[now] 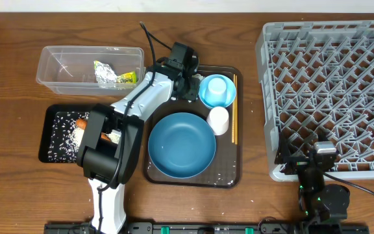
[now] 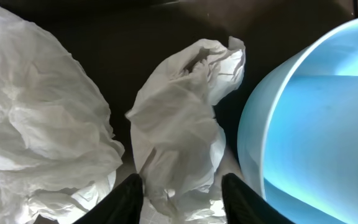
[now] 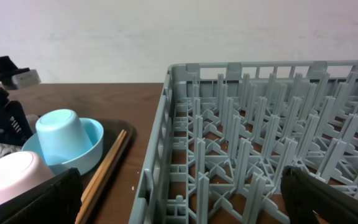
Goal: Sort waste into correct bins and load items into the dishwasher rack
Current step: 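Return the left gripper to the brown tray and grasp the white tissue, then carry the tissue left and drop it into the clear bin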
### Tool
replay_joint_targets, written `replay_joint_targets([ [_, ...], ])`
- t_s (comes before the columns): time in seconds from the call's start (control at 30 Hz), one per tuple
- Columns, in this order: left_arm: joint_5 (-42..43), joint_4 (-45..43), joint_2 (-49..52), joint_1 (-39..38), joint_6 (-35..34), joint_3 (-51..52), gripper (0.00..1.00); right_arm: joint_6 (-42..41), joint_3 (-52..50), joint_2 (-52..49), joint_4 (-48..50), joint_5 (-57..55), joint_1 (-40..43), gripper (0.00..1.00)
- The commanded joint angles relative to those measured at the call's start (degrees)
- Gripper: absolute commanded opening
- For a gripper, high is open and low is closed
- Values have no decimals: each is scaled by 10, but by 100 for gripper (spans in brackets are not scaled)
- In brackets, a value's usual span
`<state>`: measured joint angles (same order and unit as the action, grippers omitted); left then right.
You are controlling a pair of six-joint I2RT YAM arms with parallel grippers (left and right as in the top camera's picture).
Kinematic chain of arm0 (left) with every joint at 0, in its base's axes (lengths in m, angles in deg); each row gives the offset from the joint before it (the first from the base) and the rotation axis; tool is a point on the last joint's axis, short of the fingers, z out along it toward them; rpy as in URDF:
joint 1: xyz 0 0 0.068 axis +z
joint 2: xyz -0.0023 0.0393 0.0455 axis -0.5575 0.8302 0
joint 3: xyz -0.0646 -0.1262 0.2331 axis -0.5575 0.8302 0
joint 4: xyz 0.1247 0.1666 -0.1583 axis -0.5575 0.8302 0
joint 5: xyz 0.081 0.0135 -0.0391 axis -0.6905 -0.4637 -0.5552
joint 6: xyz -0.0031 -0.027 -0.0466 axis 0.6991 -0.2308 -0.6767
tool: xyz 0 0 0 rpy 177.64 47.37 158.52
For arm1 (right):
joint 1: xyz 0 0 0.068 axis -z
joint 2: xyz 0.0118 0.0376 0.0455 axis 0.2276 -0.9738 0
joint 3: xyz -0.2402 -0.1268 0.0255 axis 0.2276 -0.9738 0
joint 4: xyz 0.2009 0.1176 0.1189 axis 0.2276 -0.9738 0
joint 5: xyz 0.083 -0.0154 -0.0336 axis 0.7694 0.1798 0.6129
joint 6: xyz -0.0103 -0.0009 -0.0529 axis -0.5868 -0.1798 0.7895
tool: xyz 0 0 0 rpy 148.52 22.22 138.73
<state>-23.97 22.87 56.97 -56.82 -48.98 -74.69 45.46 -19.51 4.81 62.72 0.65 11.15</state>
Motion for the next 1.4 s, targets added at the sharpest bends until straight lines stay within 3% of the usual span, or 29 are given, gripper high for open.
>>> replay_joint_targets([
  [0.0, -11, 0, 7, 2, 8, -6, 40, -6, -1, 2, -2, 0, -2, 99],
  [0.2, -12, 3, 10, 2, 8, -6, 36, -6, -1, 1, -2, 0, -2, 99],
  [0.3, -11, 4, 22, 2, 8, -6, 43, -6, -1, 1, -2, 0, -2, 99],
  [0.47, -11, 3, 29, 2, 8, -6, 41, -6, -1, 2, -2, 0, -2, 99],
  [0.73, -11, 2, 21, 2, 8, -6, 9, -6, -1, 1, -2, 0, -2, 99],
  [1.0, -12, 3, -75, 4, 8, -6, 6, -6, -1, 1, -2, 0, -2, 99],
  [1.27, -156, 6, -166, 33, -42, -6, 6, -6, -1, 2, -2, 0, -2, 99],
  [1.37, -217, 6, -170, 60, -93, -6, 6, -6, -1, 1, -2, 0, -2, 99],
])
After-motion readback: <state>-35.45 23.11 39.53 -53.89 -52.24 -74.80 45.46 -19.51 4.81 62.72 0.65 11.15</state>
